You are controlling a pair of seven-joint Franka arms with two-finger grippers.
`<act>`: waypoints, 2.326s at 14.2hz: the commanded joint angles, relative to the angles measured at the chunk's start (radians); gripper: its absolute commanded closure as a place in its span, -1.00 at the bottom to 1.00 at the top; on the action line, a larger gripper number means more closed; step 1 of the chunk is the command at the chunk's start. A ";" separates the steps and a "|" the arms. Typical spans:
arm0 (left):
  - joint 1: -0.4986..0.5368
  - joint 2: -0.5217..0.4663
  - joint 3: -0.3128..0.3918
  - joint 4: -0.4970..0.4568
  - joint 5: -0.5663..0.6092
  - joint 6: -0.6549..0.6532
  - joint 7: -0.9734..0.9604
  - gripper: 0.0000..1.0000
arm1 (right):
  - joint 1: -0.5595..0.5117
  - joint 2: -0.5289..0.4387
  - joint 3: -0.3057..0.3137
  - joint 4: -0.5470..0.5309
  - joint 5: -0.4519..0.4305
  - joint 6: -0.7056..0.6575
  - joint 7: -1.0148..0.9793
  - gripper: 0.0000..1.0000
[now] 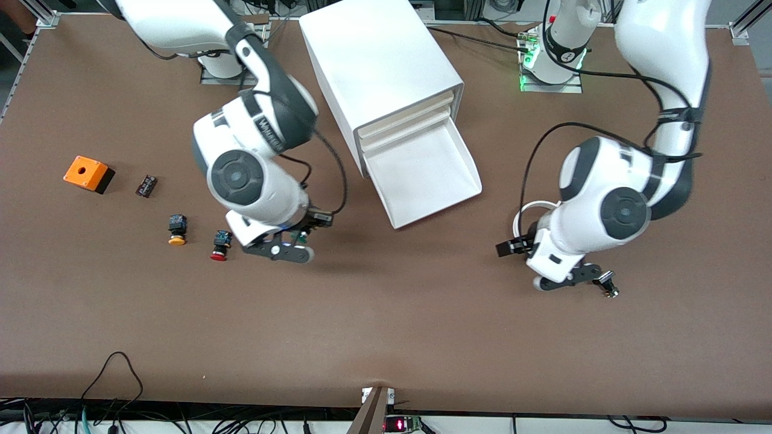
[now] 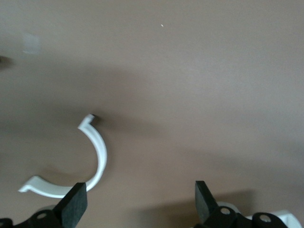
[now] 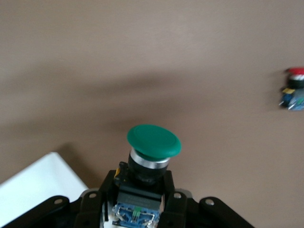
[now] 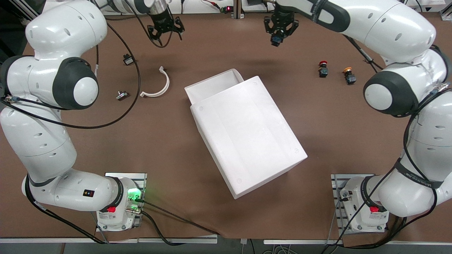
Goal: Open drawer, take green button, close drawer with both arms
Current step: 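Push the drawer closed with the left gripper while the right gripper carries, then set the green button beside the red button with the right gripper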
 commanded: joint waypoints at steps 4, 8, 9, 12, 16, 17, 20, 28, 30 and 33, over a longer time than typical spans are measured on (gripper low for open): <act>-0.129 -0.009 0.005 -0.210 -0.001 0.280 -0.273 -0.99 | -0.104 -0.121 -0.002 -0.304 0.005 0.163 -0.301 1.00; -0.216 0.007 0.007 -0.335 0.001 0.461 -0.394 -0.99 | -0.139 -0.168 -0.019 -0.556 0.007 0.417 -0.463 1.00; -0.233 0.009 0.010 -0.346 0.001 0.464 -0.398 -0.99 | -0.148 -0.170 -0.021 -0.587 0.007 0.459 -0.486 1.00; -0.267 0.007 0.007 -0.364 0.001 0.464 -0.418 -0.99 | -0.158 -0.165 -0.031 -0.699 0.005 0.598 -0.516 1.00; -0.314 0.003 0.001 -0.366 0.001 0.405 -0.404 -0.99 | -0.162 -0.132 -0.048 -0.793 0.005 0.737 -0.550 1.00; -0.326 0.001 0.001 -0.366 0.001 0.392 -0.411 -0.99 | -0.164 -0.122 -0.048 -0.791 0.007 0.735 -0.537 1.00; -0.331 0.003 -0.036 -0.367 -0.001 0.369 -0.424 -0.99 | -0.168 -0.122 -0.050 -0.788 0.007 0.732 -0.530 0.14; -0.345 -0.014 -0.096 -0.367 -0.016 0.288 -0.436 -0.99 | -0.191 -0.168 -0.094 -0.693 0.005 0.621 -0.555 -0.98; -0.350 -0.013 -0.114 -0.367 -0.016 0.288 -0.465 -0.99 | -0.191 -0.196 -0.122 -0.612 0.007 0.484 -0.552 -0.98; -0.350 -0.011 -0.128 -0.366 -0.025 0.267 -0.464 -0.99 | -0.191 -0.254 -0.142 -0.531 0.005 0.355 -0.552 -0.98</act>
